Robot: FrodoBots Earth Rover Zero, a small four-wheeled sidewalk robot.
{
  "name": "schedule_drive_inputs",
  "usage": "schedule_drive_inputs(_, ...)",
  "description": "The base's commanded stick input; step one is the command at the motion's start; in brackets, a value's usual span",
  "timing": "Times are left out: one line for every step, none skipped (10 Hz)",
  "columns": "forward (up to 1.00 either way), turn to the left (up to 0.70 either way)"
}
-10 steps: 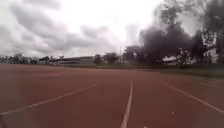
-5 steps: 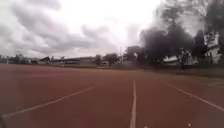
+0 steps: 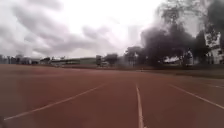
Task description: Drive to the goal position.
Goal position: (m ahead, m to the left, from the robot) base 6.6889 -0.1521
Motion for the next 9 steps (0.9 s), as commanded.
schedule_drive_inputs(0.7,0.0)
schedule_drive_inputs(0.7,0.0)
schedule_drive_inputs(0.7,0.0)
schedule_drive_inputs(0.7,0.0)
schedule_drive_inputs(0.7,0.0)
schedule_drive_inputs(0.7,0.0)
schedule_drive_inputs(0.7,0.0)
schedule_drive_inputs(0.7,0.0)
schedule_drive_inputs(0.7,0.0)
